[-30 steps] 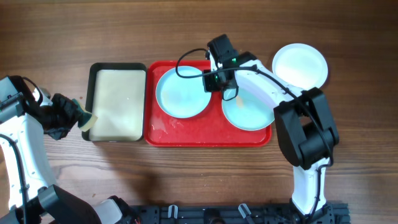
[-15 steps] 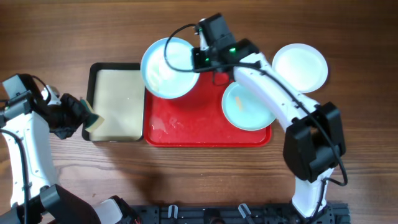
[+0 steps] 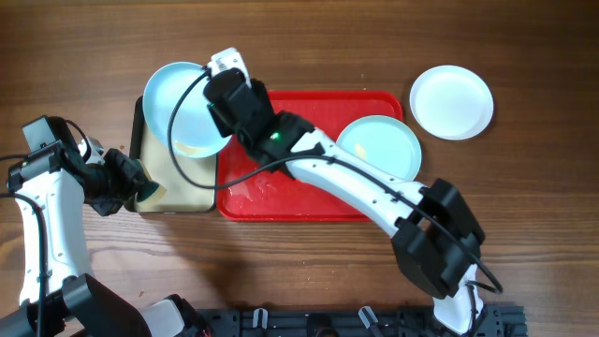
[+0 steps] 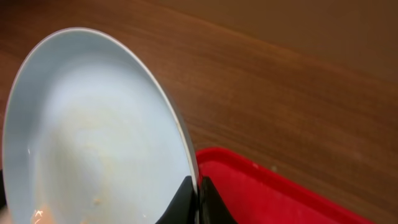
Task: Clean dirty plates on tray and stack at the side
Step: 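Lift the light-blue plate with the right gripper off the red tray, then swing the light-blue plate with the right gripper over the cream tray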
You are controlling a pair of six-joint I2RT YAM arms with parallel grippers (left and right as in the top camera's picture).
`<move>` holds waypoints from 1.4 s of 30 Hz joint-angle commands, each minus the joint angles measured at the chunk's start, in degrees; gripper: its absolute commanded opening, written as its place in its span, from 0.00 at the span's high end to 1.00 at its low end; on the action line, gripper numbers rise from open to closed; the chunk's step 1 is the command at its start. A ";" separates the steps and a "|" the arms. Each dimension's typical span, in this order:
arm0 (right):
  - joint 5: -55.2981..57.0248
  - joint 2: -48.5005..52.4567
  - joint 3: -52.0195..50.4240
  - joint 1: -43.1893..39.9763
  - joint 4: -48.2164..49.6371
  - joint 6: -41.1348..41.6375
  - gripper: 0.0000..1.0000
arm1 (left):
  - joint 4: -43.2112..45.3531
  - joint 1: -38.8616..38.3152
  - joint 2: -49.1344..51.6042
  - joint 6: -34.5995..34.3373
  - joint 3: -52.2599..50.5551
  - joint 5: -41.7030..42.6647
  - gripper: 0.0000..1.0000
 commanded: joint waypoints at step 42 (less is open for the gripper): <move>5.20 2.40 0.90 7.96 33.77 -73.50 0.96 | 0.59 -0.26 -1.05 0.57 -0.35 -0.70 0.96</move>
